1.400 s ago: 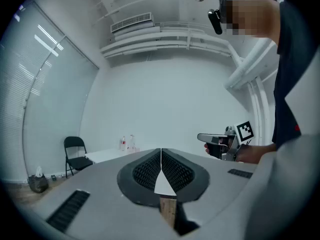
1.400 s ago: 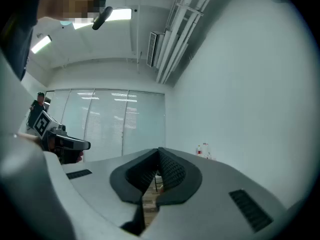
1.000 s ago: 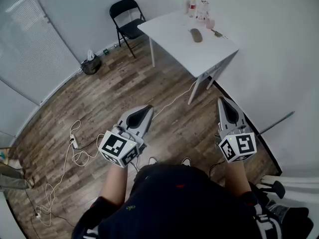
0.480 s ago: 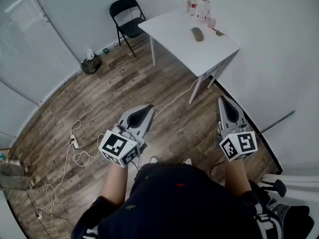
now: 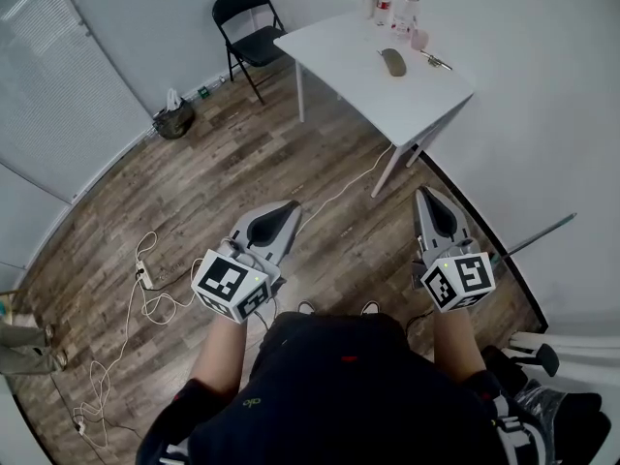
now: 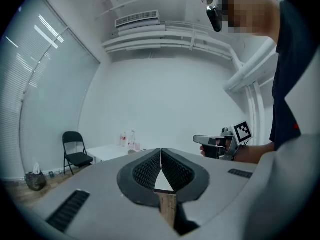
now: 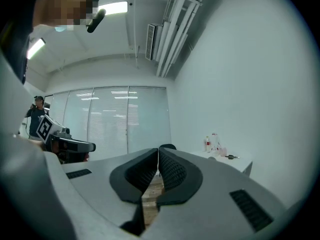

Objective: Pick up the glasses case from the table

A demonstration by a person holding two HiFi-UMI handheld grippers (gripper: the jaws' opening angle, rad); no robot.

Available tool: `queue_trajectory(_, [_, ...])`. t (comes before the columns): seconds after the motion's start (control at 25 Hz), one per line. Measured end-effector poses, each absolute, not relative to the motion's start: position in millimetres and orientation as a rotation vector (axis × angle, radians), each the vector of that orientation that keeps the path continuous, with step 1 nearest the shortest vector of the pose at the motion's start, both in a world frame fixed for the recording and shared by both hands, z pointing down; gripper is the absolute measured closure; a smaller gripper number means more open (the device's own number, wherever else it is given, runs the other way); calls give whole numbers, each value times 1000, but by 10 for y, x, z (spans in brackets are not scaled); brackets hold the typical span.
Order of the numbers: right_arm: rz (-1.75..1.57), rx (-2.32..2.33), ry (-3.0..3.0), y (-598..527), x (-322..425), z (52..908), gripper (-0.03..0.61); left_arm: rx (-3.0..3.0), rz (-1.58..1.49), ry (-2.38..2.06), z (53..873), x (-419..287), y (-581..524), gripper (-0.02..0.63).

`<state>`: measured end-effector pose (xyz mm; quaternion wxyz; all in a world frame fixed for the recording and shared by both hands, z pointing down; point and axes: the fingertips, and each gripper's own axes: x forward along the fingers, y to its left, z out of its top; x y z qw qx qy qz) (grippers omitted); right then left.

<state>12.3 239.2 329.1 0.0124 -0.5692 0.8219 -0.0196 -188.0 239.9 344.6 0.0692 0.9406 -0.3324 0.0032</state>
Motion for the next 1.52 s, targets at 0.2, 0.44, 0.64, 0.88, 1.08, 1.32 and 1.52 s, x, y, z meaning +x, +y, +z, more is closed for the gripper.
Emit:
queue_trajectory(0.2, [-88,-1768,2590,2295,-277,3406,555,2844,27,-949,3489,-2075,2228,591])
queue_trajectory(0.44, [-126,-1813,2564,2140,-109,3519,555,2838,43,-924,3607,-1997,2035,591])
queue_trajectory(0.64, [-160,-1777,2595,1813,9,3608,555,2824,47,-945,3644,-1834,1810,591])
queue_trajectory(0.88, [-164,-1698,2654,1178,80,3645,557,2790,55,-1002,3689,-1671,1289,591])
queue_trajectory(1.08, [-174,-1731,2624,608,608,3688,557,2797,59,-1003,3708,-1255,720,591])
queue_trajectory(1.32, [-230,-1741,2615,-11,1240,3819,557,2781,97,-1010,3777,-685,81,591])
queue_trajectory(1.52, [-250,-1745,2613,-423,1798,3875,555,2761,103,-1031,3822,-221,-376,591])
